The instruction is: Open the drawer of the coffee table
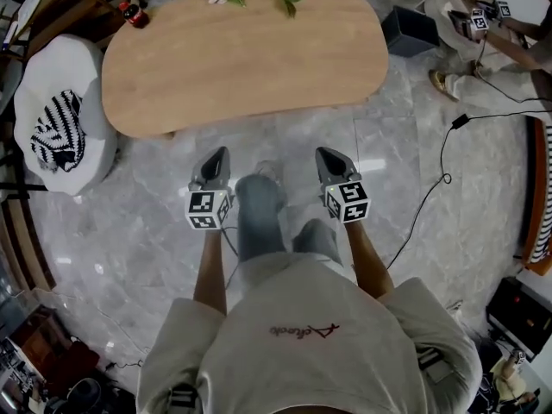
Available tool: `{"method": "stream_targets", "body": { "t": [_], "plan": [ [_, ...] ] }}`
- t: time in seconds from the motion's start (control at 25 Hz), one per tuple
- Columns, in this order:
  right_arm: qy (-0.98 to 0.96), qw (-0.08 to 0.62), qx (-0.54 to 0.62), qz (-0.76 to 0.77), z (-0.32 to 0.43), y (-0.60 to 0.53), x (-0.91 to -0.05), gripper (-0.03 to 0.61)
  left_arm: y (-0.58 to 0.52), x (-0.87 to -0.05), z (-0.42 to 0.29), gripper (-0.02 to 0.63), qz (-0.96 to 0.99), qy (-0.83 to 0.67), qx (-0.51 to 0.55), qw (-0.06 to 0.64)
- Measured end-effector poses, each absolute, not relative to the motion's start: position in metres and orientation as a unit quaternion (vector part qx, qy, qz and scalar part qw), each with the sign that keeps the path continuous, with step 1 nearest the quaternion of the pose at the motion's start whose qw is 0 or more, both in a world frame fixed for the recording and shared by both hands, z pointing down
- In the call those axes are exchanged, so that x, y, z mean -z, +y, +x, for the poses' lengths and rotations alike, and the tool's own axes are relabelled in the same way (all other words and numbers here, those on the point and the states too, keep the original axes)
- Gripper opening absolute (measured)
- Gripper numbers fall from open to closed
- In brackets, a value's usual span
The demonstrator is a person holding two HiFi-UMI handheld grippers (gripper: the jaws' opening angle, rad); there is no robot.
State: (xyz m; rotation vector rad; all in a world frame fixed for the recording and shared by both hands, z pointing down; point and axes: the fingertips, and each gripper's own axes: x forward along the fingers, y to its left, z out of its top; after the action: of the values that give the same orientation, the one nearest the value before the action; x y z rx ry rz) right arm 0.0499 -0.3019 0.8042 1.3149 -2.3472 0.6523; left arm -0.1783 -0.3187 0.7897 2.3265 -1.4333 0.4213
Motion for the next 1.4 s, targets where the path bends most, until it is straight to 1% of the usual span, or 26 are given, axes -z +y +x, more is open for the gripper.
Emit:
{"method": "stream_targets", "body": {
  "t": [0.32, 0.52, 0.8, 1.04, 1.2, 1.28, 1.4],
  "plan": [
    [-0.834, 0.171, -0.234, 0.470, 0.061, -0.310, -0.938, 0.005, -0.327, -0.921, -0.186, 0.000, 0.820, -0.522, -0.150, 0.179],
    [-0.841, 0.140, -0.238, 0.465, 0.063, -0.322, -0.993, 0.005, -0.333, -0.980, -0.175, 0.000, 0.828, -0.511, -0.147, 0.178],
    [-0.841, 0.076, -0.261, 0.467, 0.075, -0.345, -1.028, 0.005, -0.344, -1.005, -0.168, 0.002, 0.839, -0.502, -0.121, 0.170],
    [-0.847, 0.060, -0.258, 0.462, 0.086, -0.357, -1.053, 0.005, -0.347, -1.030, -0.153, 0.000, 0.842, -0.498, -0.131, 0.158],
    [-0.848, 0.048, -0.263, 0.458, 0.093, -0.365, -1.074, 0.005, -0.349, -1.055, -0.146, 0.000, 0.843, -0.496, -0.129, 0.164],
    [-0.849, 0.036, -0.271, 0.452, 0.094, -0.368, -1.081, 0.005, -0.350, -1.064, -0.140, 0.000, 0.845, -0.493, -0.109, 0.178],
    [-0.848, -0.005, -0.302, 0.436, 0.095, -0.372, -1.085, 0.005, -0.356, -1.067, -0.134, 0.000, 0.845, -0.483, -0.034, 0.226]
  ]
}}
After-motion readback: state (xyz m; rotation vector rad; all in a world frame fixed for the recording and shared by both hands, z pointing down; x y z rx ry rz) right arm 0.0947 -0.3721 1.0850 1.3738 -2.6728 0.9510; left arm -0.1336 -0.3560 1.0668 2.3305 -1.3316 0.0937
